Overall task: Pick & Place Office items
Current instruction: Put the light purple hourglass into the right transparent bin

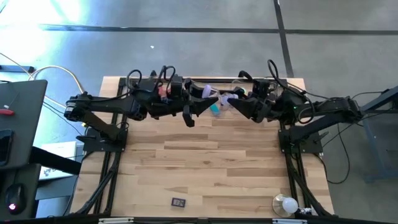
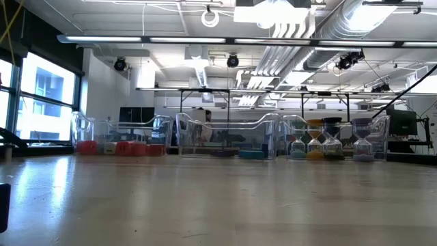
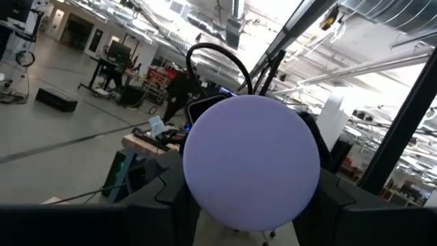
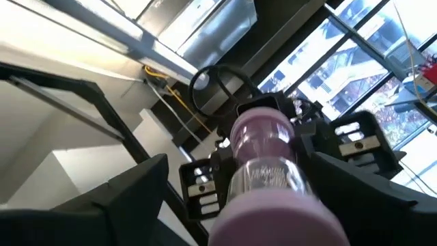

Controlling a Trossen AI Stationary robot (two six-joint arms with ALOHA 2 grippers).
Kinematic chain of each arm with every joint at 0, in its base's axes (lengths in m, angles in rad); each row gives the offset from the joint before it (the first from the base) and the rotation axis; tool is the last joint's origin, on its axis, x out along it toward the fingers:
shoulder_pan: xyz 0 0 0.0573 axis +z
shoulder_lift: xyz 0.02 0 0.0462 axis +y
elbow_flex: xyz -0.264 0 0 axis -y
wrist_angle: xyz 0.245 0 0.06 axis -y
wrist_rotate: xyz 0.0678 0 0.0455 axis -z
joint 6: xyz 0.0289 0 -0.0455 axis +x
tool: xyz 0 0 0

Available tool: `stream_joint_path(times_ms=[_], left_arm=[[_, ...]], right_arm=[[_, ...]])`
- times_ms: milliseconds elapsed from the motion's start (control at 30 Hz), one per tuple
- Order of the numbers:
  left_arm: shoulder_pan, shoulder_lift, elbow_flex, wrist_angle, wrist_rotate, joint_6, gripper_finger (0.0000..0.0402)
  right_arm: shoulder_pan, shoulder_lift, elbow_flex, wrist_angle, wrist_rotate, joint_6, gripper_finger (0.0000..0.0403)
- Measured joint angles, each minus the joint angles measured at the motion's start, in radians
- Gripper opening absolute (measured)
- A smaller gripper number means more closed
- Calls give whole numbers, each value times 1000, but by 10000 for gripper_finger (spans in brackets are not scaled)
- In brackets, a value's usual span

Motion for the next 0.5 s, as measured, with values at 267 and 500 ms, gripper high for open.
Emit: stream_joint_path(times_ms=[267, 500], left_arm=[[4, -1, 0, 1, 0, 0, 166], [12, -1, 0, 2, 0, 0, 166]], right_arm=[[-10, 0, 0, -31, -36, 0, 280], [-10, 0, 0, -84, -36, -24, 196]])
